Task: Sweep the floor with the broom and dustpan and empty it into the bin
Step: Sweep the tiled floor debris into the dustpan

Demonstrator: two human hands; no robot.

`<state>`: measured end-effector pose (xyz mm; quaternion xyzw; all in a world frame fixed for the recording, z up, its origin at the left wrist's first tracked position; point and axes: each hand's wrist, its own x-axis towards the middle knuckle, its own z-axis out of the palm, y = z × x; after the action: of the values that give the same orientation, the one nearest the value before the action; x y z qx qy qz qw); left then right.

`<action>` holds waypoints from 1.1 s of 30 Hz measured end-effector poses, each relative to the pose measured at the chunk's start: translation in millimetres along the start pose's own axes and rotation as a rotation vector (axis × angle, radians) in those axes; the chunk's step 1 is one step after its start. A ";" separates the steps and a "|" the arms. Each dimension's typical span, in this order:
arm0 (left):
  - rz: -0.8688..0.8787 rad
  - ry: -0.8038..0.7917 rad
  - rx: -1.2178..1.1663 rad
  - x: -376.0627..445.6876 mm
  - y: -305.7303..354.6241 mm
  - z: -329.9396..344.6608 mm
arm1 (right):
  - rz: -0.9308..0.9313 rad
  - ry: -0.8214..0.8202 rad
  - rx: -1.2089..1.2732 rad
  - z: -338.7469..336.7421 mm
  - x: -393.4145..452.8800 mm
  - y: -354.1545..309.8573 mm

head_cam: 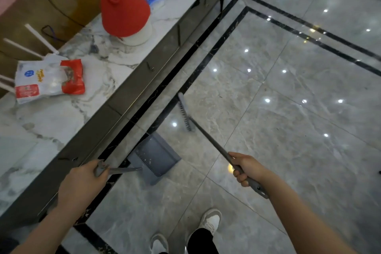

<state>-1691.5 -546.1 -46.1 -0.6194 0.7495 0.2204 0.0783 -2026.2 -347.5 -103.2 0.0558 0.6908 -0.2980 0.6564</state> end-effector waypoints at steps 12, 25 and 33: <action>0.343 0.006 0.106 9.4 168.3 54.0 | -0.006 0.328 0.350 -138.8 -31.0 80.4; 0.642 -0.010 0.273 19.1 322.1 99.5 | 0.034 0.617 0.337 -246.6 -26.2 111.7; 0.695 0.036 0.357 40.8 359.3 113.7 | 0.095 0.584 0.286 -269.3 -7.8 101.1</action>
<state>-2064.2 -485.1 -79.5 -0.3090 0.9424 0.0891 0.0921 -2213.1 -131.9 -140.7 0.2628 0.7977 -0.3325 0.4291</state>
